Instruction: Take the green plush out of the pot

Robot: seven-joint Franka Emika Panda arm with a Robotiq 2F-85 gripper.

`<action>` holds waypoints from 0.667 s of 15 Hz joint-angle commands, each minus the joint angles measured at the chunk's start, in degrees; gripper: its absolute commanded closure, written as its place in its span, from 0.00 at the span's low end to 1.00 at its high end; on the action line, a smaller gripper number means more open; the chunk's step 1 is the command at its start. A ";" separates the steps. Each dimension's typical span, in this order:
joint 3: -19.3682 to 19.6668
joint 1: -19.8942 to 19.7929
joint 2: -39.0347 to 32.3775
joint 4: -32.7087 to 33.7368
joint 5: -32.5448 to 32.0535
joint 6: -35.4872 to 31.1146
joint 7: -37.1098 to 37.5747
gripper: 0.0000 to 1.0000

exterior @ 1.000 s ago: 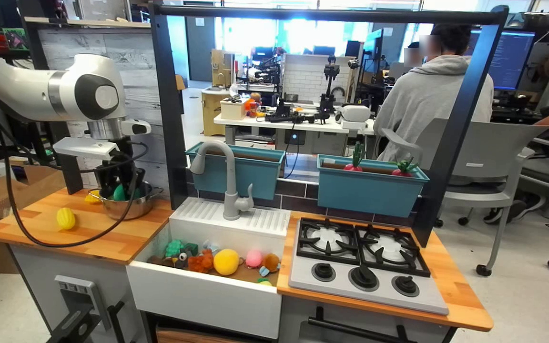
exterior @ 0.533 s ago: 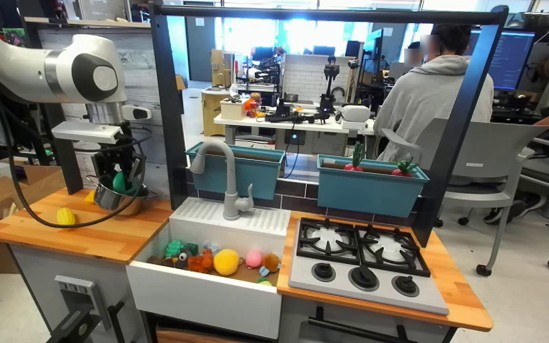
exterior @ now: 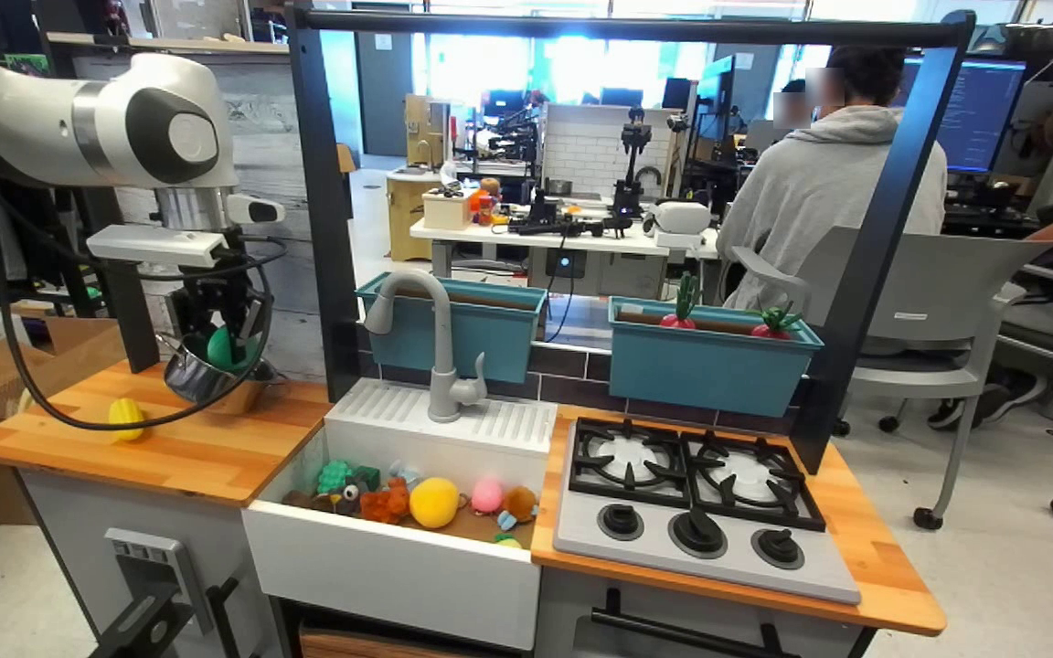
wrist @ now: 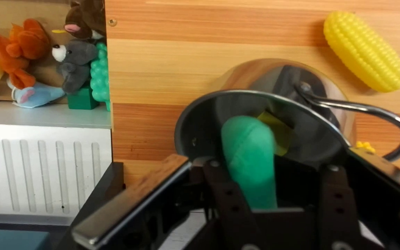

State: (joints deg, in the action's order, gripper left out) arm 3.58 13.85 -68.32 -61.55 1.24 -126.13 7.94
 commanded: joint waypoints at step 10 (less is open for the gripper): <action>-0.66 -0.71 9.68 -10.42 -1.72 -6.92 2.09 0.96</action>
State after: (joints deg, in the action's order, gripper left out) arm 3.67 13.57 -62.59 -67.20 1.12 -130.80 8.58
